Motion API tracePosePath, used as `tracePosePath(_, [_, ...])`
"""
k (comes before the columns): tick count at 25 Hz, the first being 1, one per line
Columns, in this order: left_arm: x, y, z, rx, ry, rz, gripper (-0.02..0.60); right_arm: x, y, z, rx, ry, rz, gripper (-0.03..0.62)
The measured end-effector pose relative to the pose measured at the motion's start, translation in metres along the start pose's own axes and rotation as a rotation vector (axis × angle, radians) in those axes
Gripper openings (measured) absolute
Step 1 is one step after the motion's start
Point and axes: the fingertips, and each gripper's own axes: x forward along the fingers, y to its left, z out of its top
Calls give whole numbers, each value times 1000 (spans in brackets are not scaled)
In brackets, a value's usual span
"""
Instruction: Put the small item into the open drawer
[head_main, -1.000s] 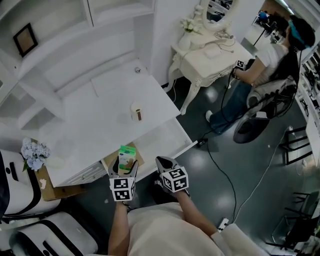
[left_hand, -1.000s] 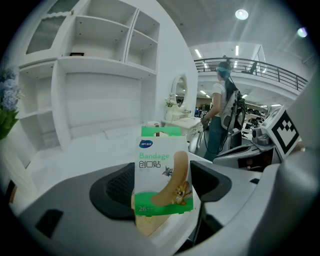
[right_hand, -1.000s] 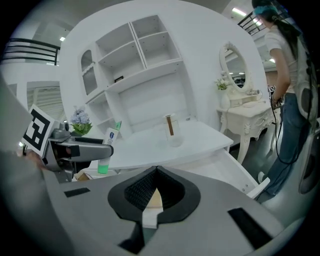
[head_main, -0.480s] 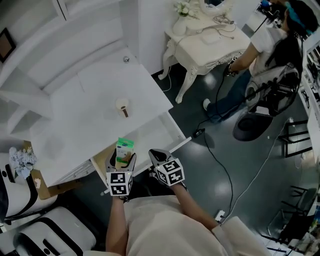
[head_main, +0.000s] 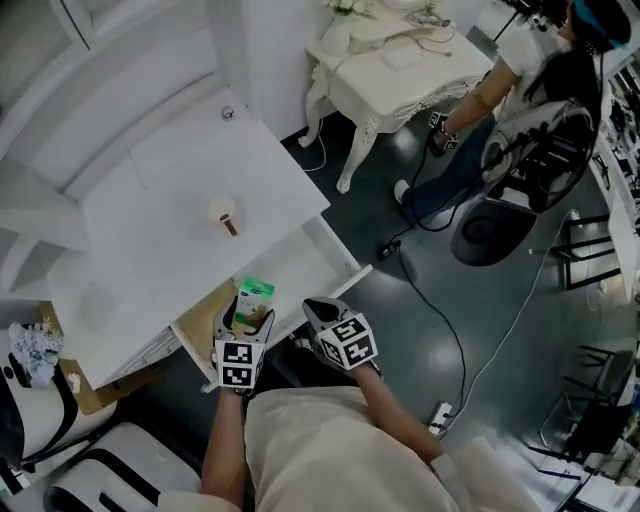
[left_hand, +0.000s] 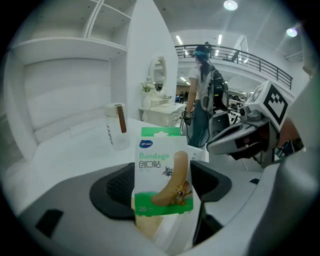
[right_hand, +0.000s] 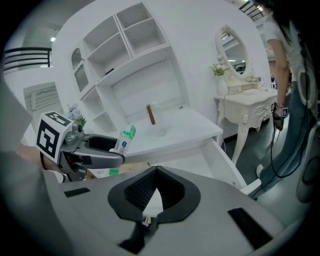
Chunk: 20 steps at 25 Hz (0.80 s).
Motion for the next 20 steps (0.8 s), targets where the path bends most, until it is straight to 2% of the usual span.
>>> tracePosePath(8, [26,-14,-17,39,63,-117,357,-14,-12,-17,64,15,-59,25])
tracePosePath(20, [58,-33,-52,112,143,-301,357,-13,-10,-29,106,30,-126,25])
